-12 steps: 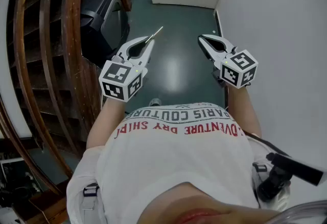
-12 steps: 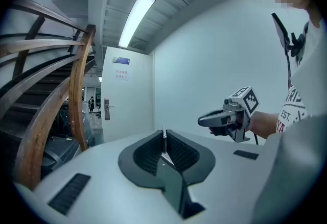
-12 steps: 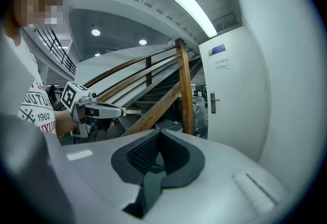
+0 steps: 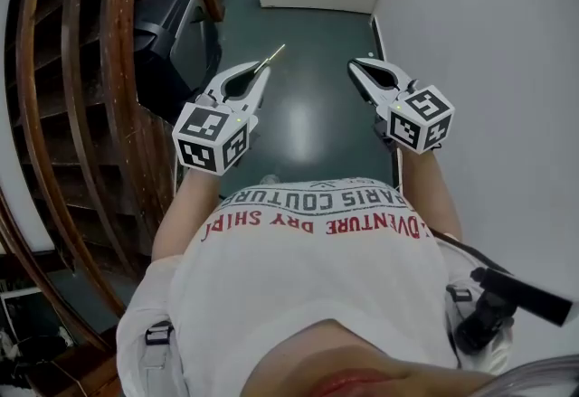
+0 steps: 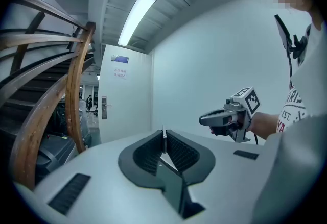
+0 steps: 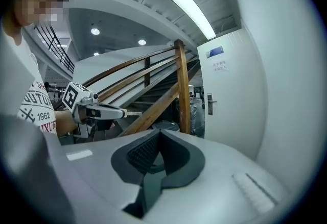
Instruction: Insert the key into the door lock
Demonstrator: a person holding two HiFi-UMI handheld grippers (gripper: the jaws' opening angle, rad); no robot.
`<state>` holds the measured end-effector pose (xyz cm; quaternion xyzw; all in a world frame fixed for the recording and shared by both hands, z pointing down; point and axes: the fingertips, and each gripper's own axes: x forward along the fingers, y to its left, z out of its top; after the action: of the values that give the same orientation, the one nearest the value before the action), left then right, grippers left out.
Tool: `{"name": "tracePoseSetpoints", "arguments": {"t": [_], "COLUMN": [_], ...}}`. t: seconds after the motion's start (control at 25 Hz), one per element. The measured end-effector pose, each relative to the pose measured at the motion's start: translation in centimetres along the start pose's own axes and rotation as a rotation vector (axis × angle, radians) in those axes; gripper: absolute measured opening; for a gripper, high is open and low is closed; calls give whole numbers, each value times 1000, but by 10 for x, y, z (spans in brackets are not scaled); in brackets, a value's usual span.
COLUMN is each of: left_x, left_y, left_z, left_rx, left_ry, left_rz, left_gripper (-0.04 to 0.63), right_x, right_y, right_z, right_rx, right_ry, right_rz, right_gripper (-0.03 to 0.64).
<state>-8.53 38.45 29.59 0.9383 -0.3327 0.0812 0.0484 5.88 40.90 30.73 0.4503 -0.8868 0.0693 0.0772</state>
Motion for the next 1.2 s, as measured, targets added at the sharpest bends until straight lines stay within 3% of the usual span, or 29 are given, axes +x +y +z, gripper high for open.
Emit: {"name": "tracePoseSetpoints", "arguments": {"t": [0.28,0.52,0.72,0.84,1.04,1.2], "left_x": [31,95,174,243,356,421], "left_y": [2,48,140,214,351,441], "left_z": [3,-13,-36,-37,2,34], "left_rx": [18,11,-23,-37,-30,-38], "left_ry": [1,10,37,70,91,76], "left_rz": [-28,-36,-55,-64,-47,-30], "left_gripper": [23,23,23,23,23,23], "right_x": [-4,47,141,218,356,439], "right_y": [-32,-91,-158,-226,-339,-401], "right_z": [1,-20,-44,-41,3,37], "right_rx": [-18,-7,43,67,60,32], "right_ry": [-42,-36,-19,9,38,26], "right_rz": [-43,-63,-100,-106,-107,-104], "right_gripper": [2,2,2,2,2,2]}}
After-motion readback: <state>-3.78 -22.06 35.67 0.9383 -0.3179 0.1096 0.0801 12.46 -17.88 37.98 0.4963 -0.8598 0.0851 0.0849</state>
